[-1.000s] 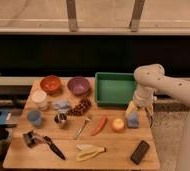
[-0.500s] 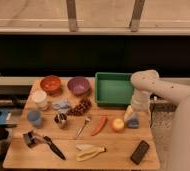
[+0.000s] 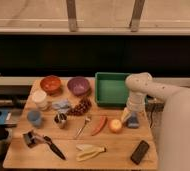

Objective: Place sponge in paper cup

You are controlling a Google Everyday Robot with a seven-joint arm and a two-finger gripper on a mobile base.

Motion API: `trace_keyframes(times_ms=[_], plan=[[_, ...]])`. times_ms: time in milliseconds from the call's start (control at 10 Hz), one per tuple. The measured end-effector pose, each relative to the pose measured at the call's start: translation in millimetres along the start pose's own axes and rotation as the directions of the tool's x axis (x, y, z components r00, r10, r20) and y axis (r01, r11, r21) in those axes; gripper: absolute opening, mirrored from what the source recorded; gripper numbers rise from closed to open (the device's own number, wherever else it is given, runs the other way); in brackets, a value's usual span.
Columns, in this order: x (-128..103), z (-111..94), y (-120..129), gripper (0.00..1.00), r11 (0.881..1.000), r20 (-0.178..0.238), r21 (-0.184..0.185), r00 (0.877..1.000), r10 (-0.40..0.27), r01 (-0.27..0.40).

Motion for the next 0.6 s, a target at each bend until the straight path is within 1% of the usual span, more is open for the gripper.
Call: trace_keyframes(times_ms=[300, 500, 600], plan=[[-13, 12, -8, 0.8, 1.0, -0.026, 0.023, 1.0, 0.016, -0.016], [-18, 17, -8, 0.8, 0.999, -0.04, 0.033, 0.999, 0.02, -0.019], [-19, 18, -7, 0.75, 0.999, -0.043, 0.035, 0.999, 0.016, -0.014]])
